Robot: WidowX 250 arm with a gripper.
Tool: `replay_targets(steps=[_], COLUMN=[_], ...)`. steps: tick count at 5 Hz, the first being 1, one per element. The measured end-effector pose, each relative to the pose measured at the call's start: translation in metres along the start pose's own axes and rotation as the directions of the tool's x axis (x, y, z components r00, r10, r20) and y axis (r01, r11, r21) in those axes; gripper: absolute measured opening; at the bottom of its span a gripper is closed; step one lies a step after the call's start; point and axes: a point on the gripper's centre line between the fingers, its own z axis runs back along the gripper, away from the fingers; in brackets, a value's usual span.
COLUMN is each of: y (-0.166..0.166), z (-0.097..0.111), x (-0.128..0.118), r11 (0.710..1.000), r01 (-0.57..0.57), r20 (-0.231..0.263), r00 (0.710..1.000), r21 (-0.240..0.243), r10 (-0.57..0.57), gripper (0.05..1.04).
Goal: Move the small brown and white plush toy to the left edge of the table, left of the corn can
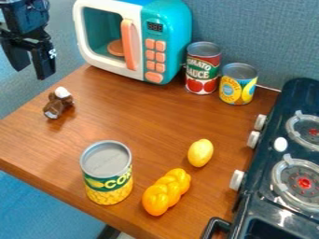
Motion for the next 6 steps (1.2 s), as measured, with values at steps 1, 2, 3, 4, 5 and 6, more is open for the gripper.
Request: replay_targets(steps=[1,2,3,4,5,6], y=[-0.001,0.005,0.009,0.012,0.015,0.009], z=[-0.011,-0.023,-0.034,-0.048,-0.067,-0.088], x=[-0.002,0.005,0.010,0.014,0.015,0.018], r11=[1.000,0.995,0.989,0.981,0.976,0.976], r01=[-0.003,-0.101,-0.144,-0.192,-0.218,-0.220], r20=[-0.029,-0.028,-0.009,-0.004,-0.058,-0.131], r00=[1.000,0.995,0.989,0.981,0.974,0.967], r21=[-0.018,0.001,0.017,0.014,0.009,-0.011], r10=[0.002,0.101,0.144,0.192,0.218,0.216], gripper=[1.001,1.001,1.001,1.001,1.001,1.001])
